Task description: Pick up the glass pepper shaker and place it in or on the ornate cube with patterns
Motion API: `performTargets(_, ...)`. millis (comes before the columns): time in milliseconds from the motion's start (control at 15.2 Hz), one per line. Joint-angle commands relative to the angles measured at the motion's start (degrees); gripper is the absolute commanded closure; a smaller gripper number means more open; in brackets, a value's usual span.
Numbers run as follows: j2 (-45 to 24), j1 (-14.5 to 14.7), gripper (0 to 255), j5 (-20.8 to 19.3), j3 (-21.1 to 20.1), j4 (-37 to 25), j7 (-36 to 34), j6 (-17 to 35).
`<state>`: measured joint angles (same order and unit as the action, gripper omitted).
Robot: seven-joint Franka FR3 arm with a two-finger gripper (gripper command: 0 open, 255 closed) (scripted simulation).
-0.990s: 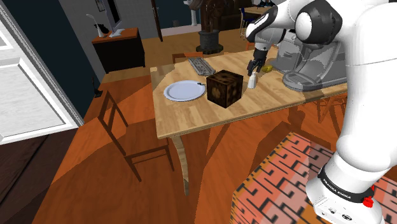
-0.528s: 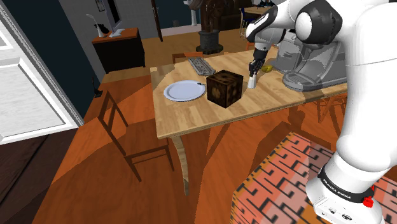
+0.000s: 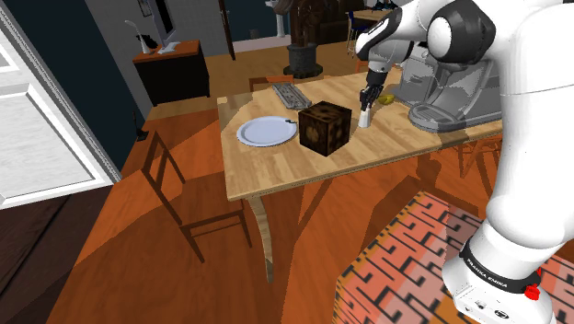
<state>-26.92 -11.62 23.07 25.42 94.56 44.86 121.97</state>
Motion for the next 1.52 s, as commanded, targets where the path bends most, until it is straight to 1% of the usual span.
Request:
performTargets(0, 0.42, 0.05, 255, -0.32, 0.16, -0.52, -0.29, -0.89)
performTargets(726, 3.09, 0.25, 255, -2.45, 1.14, -5.19, -2.45, -7.77)
performTargets(1452, 4.32, -0.17, 255, -3.71, 1.72, -11.90, -4.26, -15.39)
